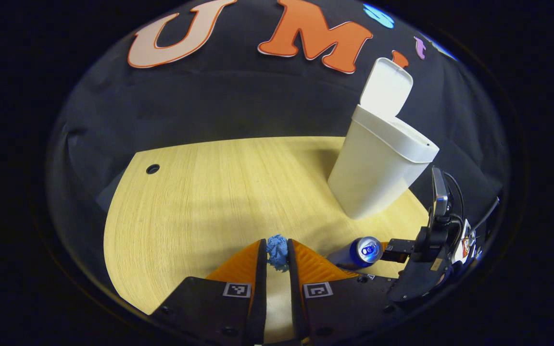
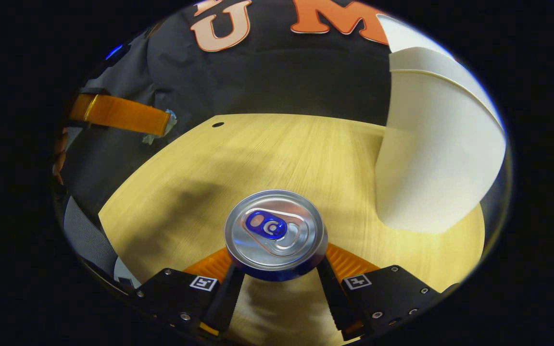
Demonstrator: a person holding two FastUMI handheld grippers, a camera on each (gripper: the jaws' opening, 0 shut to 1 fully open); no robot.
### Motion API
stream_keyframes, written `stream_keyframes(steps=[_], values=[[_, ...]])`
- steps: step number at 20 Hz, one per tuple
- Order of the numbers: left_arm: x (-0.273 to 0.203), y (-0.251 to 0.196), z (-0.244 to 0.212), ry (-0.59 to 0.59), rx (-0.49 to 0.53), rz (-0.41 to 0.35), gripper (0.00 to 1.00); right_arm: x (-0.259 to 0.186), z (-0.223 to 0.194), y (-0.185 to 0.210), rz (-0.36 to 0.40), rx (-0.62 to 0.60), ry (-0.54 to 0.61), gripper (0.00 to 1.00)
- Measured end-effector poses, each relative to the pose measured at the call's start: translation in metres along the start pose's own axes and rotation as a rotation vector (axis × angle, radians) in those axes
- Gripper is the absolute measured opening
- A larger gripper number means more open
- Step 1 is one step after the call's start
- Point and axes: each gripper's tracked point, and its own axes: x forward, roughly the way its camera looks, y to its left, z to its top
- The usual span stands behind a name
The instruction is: Press the lid of the desktop garbage bin to open it, pick up the crumpled paper on the desktop and throw it into the bin, then pick up the pop can on the desktop and drop it into the bin, and finally close the garbage bin lid.
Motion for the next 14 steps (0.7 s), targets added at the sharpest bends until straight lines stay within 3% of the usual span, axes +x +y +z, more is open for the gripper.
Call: stream_keyframes(steps=[14], values=[[0.026,-0.01,0.077,-0.163,0.141,-0.161,0.26,-0.007,0.008,-0.003,-0.135,0.097,-0.04,0.8]])
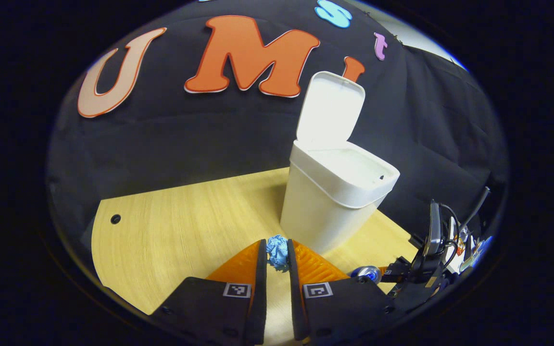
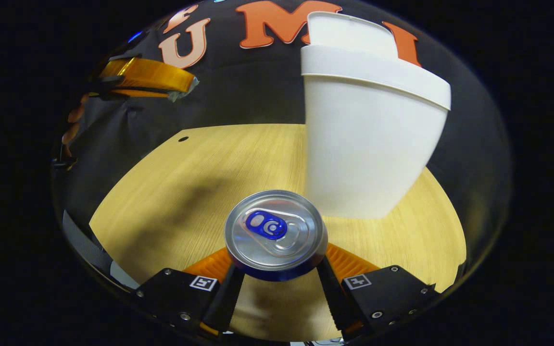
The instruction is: Press the lid of the desktop garbage bin to open it, pick up the crumpled paper on the desktop and throw it into the bin, then pick up the pop can on the desktop and drop it into the bin, and finally close the garbage bin lid.
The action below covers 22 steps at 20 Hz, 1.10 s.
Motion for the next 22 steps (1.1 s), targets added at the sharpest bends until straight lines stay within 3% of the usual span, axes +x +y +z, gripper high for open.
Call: stream_keyframes(steps=[13,20,22], values=[[0.033,-0.045,0.058,-0.131,0.094,-0.118,0.25,-0.002,0.002,-0.003,-0.058,0.052,-0.029,0.8],[0.045,-0.05,0.06,-0.121,0.118,-0.1,0.27,-0.004,0.008,-0.004,-0.078,0.072,-0.051,0.8],[0.046,-0.049,0.06,-0.117,0.136,-0.096,0.35,-0.004,0.009,-0.005,-0.085,0.074,-0.064,0.8]])
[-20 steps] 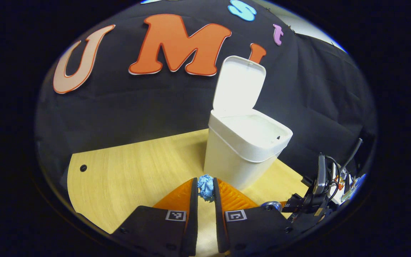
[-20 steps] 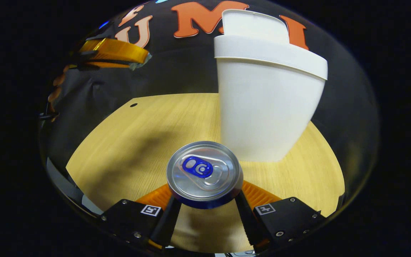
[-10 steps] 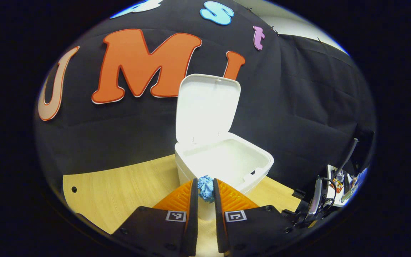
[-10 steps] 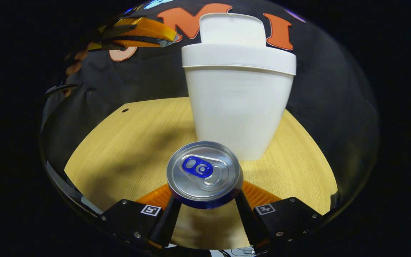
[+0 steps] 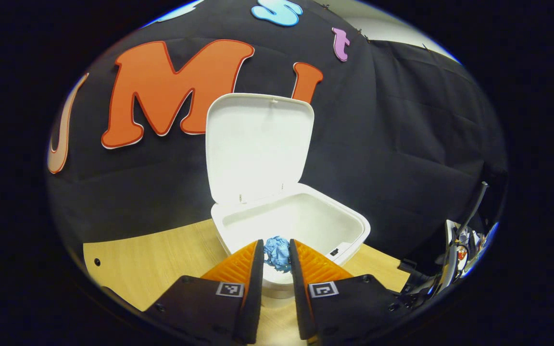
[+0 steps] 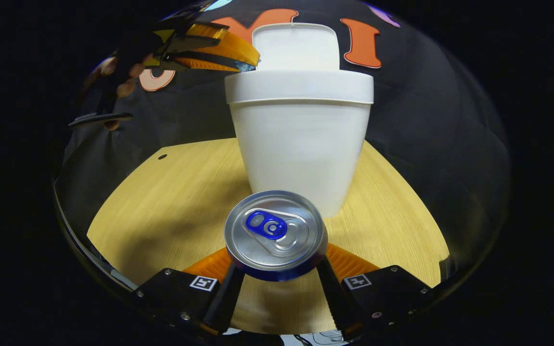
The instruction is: Press the lid of the desktop garbage bin to open it, pick up the crumpled paper on the desktop and throw it into the bin, then pick up the pop can on the desktop and drop it into the bin, and finally close the garbage bin lid.
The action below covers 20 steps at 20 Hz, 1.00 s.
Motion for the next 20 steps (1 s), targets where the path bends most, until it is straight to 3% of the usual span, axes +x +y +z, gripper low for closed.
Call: stream_keyframes(steps=[2,3,4,5,6,7,9,12,20], values=[[0.002,-0.002,0.0,0.006,0.0,-0.006,0.38,0.002,-0.002,0.001,-0.005,-0.003,-0.008,0.8],[0.003,-0.002,0.001,0.005,0.001,-0.005,0.54,0.002,-0.001,0.001,-0.004,-0.001,-0.01,0.8],[0.004,-0.002,0.0,0.005,0.004,-0.004,0.6,0.002,0.0,0.001,-0.005,0.0,-0.014,0.8],[0.002,0.001,0.0,0.007,0.01,0.005,0.73,0.001,0.001,0.001,-0.005,0.001,-0.015,0.8],[0.002,0.002,0.0,0.006,0.015,0.008,0.77,0.001,0.002,0.001,-0.005,0.0,-0.019,0.75],[0.001,0.003,0.001,0.003,0.018,0.011,0.83,0.001,0.003,0.0,-0.009,-0.002,-0.023,0.8],[0.001,0.007,0.003,-0.009,0.024,0.022,0.9,0.0,0.005,0.0,-0.013,-0.011,-0.032,0.8],[-0.002,0.013,0.005,-0.021,0.043,0.056,0.96,-0.003,0.013,-0.001,-0.01,-0.027,-0.047,0.8],[-0.019,0.03,-0.004,-0.031,0.023,0.131,0.98,-0.019,0.049,-0.006,0.02,-0.11,-0.142,0.8]])
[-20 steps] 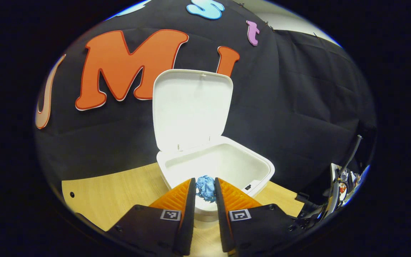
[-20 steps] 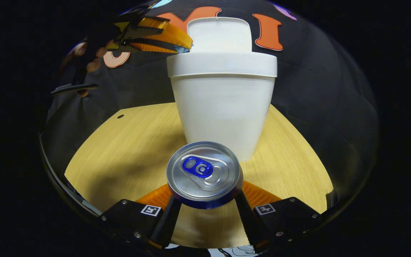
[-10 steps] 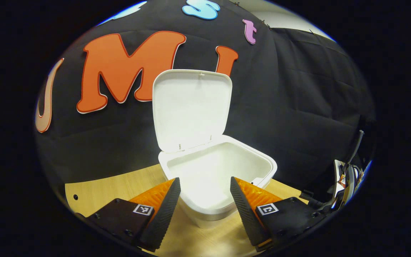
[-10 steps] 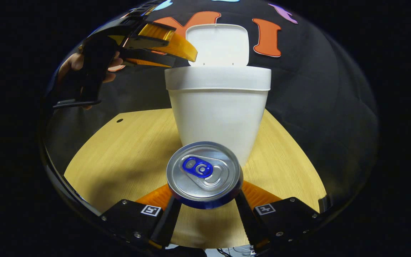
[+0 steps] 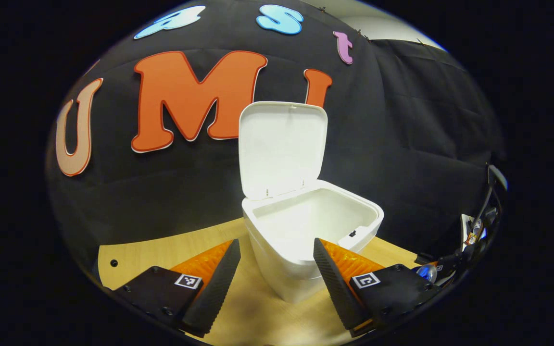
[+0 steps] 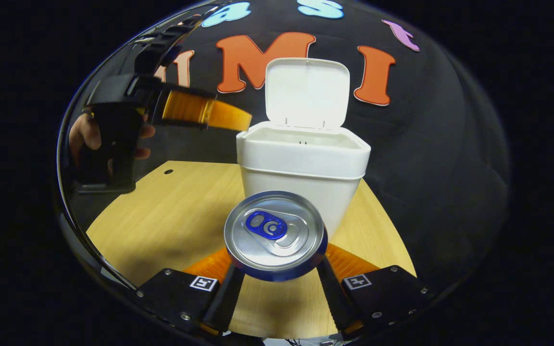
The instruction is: Press the lid of the desktop garbage bin to open it, pick up the crumpled paper on the desktop and throw it into the bin, then pick up the pop can on the desktop and drop it into the bin, and finally close the garbage bin lid.
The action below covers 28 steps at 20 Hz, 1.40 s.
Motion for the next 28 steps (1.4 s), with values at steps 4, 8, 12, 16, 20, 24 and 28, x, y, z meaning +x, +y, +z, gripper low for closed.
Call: stream_keyframes(steps=[4,8,12,16,20,24,28], values=[[-0.011,0.016,-0.01,0.009,0.014,0.062,0.98,-0.006,0.019,-0.007,0.014,-0.035,-0.06,0.8],[-0.023,0.032,-0.019,0.01,0.033,0.124,0.98,-0.01,0.039,-0.008,0.025,-0.062,-0.105,0.8],[-0.036,0.055,-0.02,-0.006,0.056,0.235,0.99,-0.004,0.073,-0.021,0.027,-0.07,-0.139,0.8],[-0.051,0.067,-0.026,-0.02,0.034,0.3,1.0,0.011,0.098,-0.03,0.031,-0.101,-0.155,0.8],[-0.064,0.08,-0.033,-0.024,0.014,0.38,1.0,0.023,0.123,-0.044,0.037,-0.125,-0.178,0.8],[-0.081,0.093,-0.042,-0.014,-0.013,0.46,1.0,0.042,0.145,-0.045,0.059,-0.132,-0.209,0.8],[-0.096,0.099,-0.046,-0.013,-0.061,0.538,1.0,0.062,0.15,-0.036,0.096,-0.134,-0.206,0.8]])
